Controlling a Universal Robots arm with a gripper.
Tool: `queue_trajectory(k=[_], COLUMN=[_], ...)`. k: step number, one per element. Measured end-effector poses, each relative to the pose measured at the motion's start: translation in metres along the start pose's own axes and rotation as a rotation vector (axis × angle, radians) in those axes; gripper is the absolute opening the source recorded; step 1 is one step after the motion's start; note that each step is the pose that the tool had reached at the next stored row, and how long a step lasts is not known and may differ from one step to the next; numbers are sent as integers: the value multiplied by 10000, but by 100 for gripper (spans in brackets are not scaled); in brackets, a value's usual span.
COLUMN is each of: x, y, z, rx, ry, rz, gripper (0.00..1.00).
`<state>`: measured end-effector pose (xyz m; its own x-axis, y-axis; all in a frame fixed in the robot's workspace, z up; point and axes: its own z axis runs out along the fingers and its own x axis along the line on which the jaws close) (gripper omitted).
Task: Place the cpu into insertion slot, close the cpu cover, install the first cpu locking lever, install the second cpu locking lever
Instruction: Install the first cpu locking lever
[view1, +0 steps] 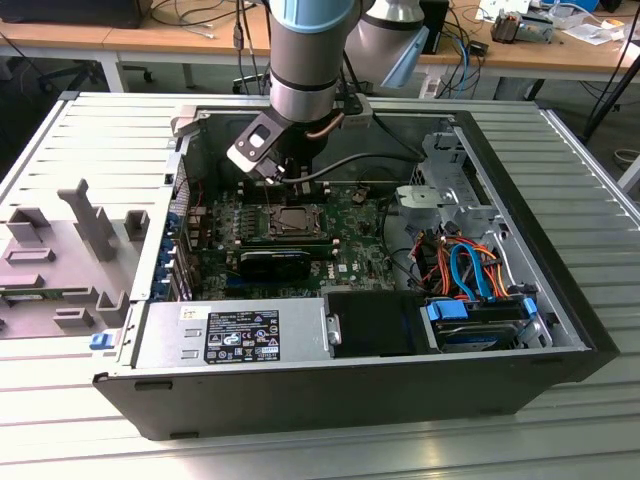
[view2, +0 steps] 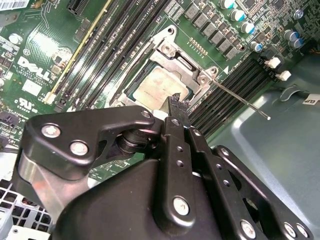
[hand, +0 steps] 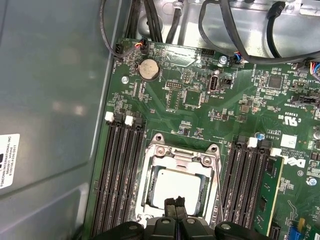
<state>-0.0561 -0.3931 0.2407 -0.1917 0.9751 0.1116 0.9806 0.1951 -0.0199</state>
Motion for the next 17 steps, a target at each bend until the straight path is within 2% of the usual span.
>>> queue_trajectory(k=[17], x=[0], y=[0], z=[0], rx=[53], ry=[-9], rz=[-474], gripper=[11])
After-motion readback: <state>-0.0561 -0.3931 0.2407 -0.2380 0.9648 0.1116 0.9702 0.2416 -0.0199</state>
